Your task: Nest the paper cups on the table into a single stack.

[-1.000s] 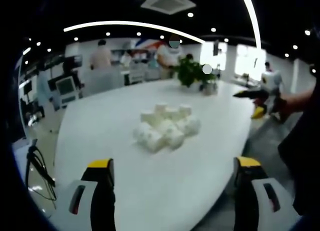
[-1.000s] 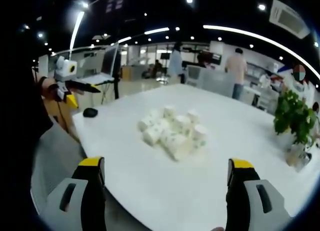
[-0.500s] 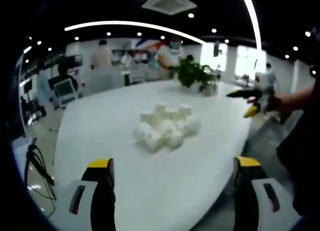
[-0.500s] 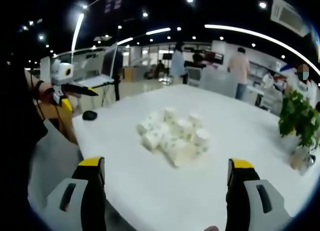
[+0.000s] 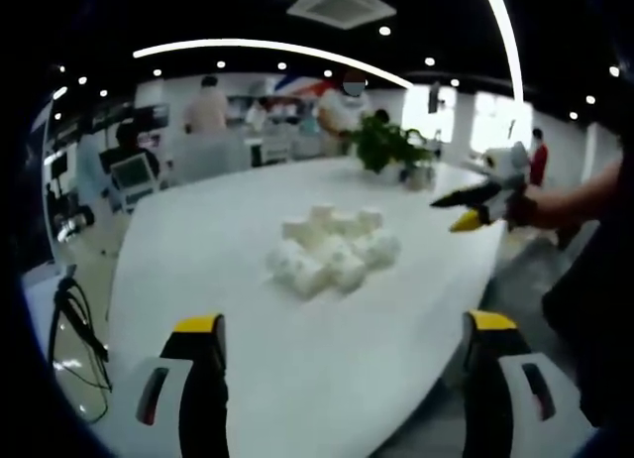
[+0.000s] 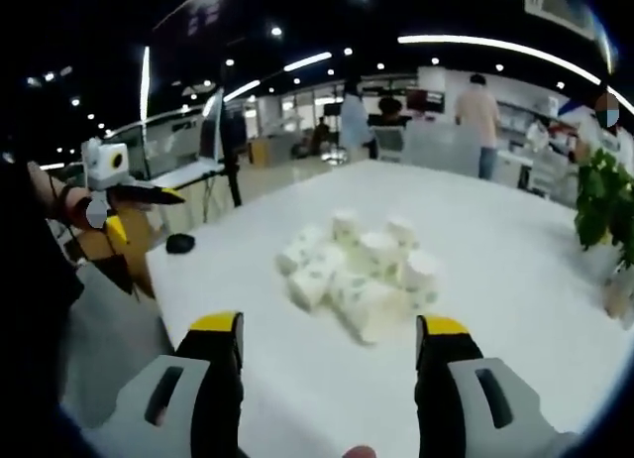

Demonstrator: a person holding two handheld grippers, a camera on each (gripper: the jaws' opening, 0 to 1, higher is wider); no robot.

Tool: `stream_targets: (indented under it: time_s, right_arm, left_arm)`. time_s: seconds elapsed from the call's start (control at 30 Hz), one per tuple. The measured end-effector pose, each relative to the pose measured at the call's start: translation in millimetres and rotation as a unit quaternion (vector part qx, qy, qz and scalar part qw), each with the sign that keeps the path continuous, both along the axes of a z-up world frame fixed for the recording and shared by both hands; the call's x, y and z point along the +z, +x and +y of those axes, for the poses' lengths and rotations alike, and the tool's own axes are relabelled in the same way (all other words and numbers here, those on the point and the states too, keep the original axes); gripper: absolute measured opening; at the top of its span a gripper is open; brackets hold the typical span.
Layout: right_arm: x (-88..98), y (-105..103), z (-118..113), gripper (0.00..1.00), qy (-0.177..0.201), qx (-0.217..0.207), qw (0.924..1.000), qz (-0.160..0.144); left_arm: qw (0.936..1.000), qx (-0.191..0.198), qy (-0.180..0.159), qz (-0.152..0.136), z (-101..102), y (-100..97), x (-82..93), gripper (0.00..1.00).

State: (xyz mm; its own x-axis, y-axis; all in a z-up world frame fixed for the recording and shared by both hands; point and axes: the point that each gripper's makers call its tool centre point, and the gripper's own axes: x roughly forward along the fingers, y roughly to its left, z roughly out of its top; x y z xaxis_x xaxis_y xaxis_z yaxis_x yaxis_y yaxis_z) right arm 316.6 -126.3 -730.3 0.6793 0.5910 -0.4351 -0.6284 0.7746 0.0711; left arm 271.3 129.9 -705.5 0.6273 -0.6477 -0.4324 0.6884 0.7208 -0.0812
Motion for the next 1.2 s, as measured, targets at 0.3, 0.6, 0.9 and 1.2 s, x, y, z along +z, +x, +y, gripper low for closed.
stream_targets:
  time_s: [0.3,0.6,0.9,1.2]
  right_arm:
    - [-25.6,19.6,3.6,0.58,0.038,-0.016,0.9984,0.038]
    - [-38.9,27.9,5.7,0.59,0.047,-0.015,0.9971,0.058]
    - [-49.3,34.0,4.6,0.59,0.060,-0.021,0.9956,0.070]
    - [-54.1,42.1,8.6,0.56,0.076,-0.028,0.9934,0.081]
  left_arm:
    - [0.9999,-0.003,0.006,0.011,-3.5,-6.4,-1.5,0.97]
    - [1.0000,-0.004,0.006,0.007,-9.0,-6.6,3.2,0.96]
    - [0.9999,-0.002,0.011,0.010,-11.2,-8.3,3.5,0.96]
    - [0.9999,0.003,0.010,0.010,-12.4,-7.8,5.8,0.96]
